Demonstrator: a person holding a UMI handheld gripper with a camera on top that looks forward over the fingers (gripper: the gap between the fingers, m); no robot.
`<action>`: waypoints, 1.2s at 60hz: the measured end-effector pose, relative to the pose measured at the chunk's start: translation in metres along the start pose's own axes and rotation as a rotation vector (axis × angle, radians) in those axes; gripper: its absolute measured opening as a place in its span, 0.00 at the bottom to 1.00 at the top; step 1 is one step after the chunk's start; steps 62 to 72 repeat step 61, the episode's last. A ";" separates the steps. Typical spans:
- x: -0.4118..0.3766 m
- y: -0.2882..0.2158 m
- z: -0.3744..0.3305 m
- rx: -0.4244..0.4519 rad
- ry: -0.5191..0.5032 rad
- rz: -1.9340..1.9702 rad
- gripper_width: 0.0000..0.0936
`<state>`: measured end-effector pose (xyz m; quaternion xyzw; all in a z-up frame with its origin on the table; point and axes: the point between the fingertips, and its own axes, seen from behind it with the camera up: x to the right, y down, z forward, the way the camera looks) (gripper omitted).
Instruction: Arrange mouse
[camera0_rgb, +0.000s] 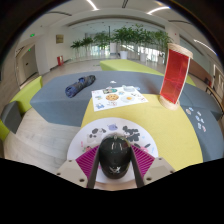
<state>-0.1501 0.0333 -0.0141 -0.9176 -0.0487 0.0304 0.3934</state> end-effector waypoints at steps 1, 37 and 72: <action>0.001 0.000 0.000 -0.005 0.006 -0.001 0.63; -0.020 0.021 -0.187 0.139 -0.102 -0.099 0.82; 0.028 0.061 -0.204 0.145 -0.078 -0.003 0.89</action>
